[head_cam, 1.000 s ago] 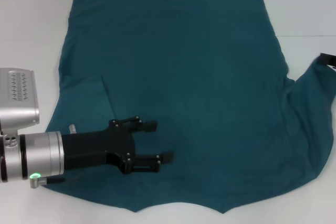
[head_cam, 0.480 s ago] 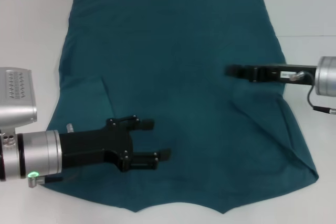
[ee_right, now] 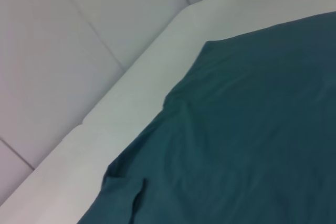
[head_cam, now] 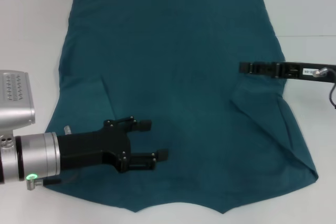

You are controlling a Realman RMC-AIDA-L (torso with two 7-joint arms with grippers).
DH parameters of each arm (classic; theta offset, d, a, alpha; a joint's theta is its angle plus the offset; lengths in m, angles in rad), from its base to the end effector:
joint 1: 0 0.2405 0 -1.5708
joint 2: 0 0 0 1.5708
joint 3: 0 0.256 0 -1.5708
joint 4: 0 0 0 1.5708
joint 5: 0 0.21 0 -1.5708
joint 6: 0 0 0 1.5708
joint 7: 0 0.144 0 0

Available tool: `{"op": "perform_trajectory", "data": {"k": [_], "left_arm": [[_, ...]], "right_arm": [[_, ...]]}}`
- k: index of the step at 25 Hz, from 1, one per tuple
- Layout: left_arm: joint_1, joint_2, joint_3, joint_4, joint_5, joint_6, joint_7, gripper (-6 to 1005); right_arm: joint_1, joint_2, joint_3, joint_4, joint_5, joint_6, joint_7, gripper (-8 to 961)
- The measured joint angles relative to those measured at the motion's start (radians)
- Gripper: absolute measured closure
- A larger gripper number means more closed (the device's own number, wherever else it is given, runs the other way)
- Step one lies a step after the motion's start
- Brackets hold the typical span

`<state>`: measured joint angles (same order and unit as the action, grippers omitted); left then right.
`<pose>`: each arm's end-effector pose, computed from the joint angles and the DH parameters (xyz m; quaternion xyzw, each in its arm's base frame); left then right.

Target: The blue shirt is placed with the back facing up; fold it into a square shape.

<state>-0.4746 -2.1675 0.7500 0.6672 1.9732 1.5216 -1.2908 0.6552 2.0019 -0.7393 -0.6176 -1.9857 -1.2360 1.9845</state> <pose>-0.2550 0.3089 -0.0389 -0.9396 -0.1971 -0.2532 0.1190 0.2573 0.4023 0.0264 -0.8353 0.4573 0.2335 0.1964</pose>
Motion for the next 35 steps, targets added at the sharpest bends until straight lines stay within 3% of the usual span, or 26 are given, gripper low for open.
{"op": "perform_trajectory", "data": {"k": [7, 13, 24, 31, 35], "left_arm": [[-0.005, 0.001, 0.0, 0.005, 0.005, 0.0, -0.062, 112], [0.008, 0.002, -0.009, 0.012, 0.009, 0.003, -0.091, 111], [0.056, 0.005, -0.108, 0.083, 0.019, -0.015, -0.18, 111], [0.099, 0.004, -0.15, 0.142, 0.072, -0.111, -0.264, 111], [0.109, 0.006, -0.22, 0.157, 0.138, -0.161, -0.329, 112]], "right_arm": [[-0.043, -0.008, 0.014, -0.002, 0.008, -0.034, -0.02, 218], [-0.081, 0.007, 0.07, 0.006, 0.034, -0.112, -0.099, 9], [-0.138, 0.042, 0.077, 0.01, 0.099, -0.19, -0.185, 10], [-0.139, 0.054, 0.091, 0.041, 0.101, -0.195, -0.182, 10], [-0.14, 0.061, 0.113, 0.05, 0.117, -0.195, -0.184, 10]]}}
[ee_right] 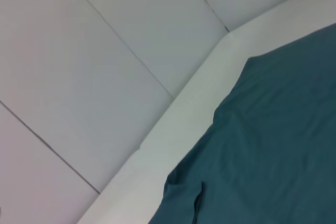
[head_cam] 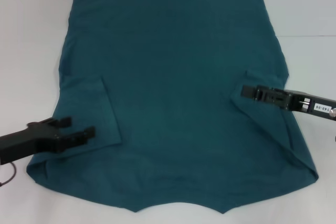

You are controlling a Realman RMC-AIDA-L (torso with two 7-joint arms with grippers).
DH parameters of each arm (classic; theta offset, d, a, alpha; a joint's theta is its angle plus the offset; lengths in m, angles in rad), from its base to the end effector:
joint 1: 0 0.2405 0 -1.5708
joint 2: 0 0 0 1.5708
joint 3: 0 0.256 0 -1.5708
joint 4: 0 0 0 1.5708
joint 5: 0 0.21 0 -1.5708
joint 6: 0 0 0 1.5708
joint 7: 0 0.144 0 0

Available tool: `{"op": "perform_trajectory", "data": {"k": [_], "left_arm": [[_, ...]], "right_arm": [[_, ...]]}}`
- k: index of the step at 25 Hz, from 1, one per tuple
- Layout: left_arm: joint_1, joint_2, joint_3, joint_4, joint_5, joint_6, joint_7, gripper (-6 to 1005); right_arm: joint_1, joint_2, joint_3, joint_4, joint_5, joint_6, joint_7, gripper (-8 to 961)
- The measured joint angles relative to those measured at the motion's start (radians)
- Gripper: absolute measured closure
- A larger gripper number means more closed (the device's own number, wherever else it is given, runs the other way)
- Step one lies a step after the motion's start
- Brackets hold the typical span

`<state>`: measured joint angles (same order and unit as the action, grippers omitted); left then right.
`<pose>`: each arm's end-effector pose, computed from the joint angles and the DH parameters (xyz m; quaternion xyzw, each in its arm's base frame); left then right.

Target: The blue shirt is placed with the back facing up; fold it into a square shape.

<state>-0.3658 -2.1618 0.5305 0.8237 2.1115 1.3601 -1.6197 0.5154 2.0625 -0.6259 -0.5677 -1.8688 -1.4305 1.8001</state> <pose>-0.3312 0.3071 0.0175 -0.8499 -0.4047 -0.2058 0.2674 0.2791 0.3446 0.0102 -0.8132 0.4566 0.3299 0.1461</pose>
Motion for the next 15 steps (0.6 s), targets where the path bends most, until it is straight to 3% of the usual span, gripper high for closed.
{"op": "perform_trajectory", "data": {"k": [15], "left_arm": [[0.047, 0.0, -0.116, 0.025, 0.078, -0.01, -0.067, 111]], "right_arm": [[0.01, -0.001, -0.005, 0.001, 0.001, 0.01, 0.005, 11]]}}
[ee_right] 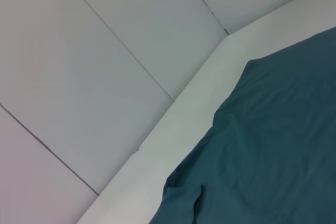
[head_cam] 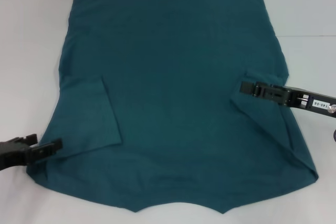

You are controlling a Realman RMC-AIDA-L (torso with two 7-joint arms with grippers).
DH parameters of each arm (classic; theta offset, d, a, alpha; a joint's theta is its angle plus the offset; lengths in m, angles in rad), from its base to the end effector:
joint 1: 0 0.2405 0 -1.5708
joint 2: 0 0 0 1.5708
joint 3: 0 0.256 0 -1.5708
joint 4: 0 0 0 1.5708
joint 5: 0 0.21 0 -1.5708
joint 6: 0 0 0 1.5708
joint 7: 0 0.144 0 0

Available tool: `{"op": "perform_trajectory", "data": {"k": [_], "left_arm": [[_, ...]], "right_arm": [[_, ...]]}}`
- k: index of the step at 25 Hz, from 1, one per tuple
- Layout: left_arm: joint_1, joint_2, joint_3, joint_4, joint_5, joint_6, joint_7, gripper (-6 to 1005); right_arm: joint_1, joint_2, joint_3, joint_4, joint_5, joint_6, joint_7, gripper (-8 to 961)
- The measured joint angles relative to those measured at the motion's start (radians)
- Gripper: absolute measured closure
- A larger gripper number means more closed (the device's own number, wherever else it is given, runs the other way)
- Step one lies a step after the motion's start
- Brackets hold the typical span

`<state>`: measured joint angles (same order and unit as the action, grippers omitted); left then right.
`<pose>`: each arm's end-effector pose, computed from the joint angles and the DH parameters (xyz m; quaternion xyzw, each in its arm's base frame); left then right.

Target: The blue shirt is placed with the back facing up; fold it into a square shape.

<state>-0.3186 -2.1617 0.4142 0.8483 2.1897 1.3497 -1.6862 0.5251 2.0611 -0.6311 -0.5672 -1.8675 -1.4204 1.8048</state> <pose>-0.3645 0.2845 0.0334 -0.8053 -0.4718 -0.1919 0.3032 0.2767 0.3483 0.0102 -0.8143 0.4554 0.3282 0.1473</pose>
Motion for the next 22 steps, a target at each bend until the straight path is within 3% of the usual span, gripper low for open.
{"op": "perform_trajectory", "data": {"k": [13, 22], "left_arm": [[0.025, 0.0, -0.031, 0.003, 0.052, 0.018, 0.001, 112], [0.024, 0.001, -0.025, 0.014, 0.068, 0.109, 0.01, 112]], "right_arm": [[0.004, -0.001, 0.001, 0.0, 0.0, 0.002, -0.001, 12], [0.004, -0.001, 0.002, 0.0, 0.003, 0.001, 0.0, 12]]}}
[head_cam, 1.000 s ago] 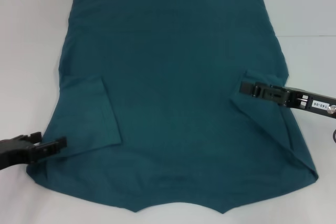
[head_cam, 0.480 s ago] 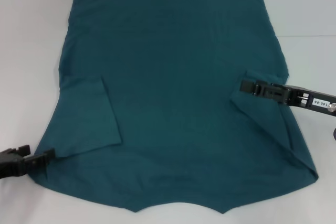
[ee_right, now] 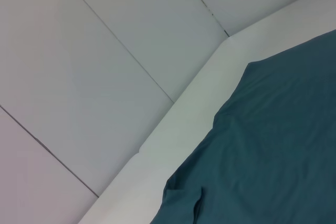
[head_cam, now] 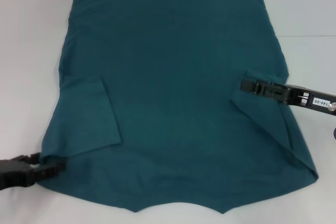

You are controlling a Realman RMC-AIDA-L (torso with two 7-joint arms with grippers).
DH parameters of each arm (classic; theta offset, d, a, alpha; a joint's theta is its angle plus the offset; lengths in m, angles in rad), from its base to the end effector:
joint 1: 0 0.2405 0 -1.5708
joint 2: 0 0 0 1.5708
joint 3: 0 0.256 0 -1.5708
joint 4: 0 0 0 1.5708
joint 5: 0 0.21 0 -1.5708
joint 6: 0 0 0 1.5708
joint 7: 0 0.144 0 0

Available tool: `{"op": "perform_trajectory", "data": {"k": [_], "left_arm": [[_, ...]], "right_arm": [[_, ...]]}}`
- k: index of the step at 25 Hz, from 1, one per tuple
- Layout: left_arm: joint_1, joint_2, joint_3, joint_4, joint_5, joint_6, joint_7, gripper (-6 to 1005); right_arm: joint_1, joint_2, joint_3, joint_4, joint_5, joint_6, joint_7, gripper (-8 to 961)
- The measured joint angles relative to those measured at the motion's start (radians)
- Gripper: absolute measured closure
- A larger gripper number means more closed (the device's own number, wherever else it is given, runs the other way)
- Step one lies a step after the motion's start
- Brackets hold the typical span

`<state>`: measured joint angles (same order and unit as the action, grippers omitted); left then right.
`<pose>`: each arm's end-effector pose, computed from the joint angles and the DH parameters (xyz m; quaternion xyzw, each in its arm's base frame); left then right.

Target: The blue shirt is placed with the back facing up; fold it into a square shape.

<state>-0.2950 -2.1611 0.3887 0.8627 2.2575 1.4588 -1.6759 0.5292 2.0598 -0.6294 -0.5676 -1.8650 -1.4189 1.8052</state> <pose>-0.3662 0.2630 0.0296 -0.8209 -0.4748 -0.1803 0.2612 0.2756 0.3500 0.0113 -0.8144 0.4538 0.3297 0.1486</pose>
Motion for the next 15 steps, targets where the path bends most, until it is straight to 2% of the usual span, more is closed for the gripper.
{"op": "perform_trajectory", "data": {"k": [7, 15], "left_arm": [[-0.015, 0.002, 0.008, 0.008, 0.024, 0.098, 0.011, 112], [-0.011, 0.004, -0.004, 0.039, 0.042, 0.107, 0.011, 112]], "right_arm": [[0.0, -0.001, 0.004, 0.0, 0.003, 0.0, 0.0, 13], [0.0, -0.001, 0.007, 0.0, 0.003, 0.0, 0.0, 13]]}}
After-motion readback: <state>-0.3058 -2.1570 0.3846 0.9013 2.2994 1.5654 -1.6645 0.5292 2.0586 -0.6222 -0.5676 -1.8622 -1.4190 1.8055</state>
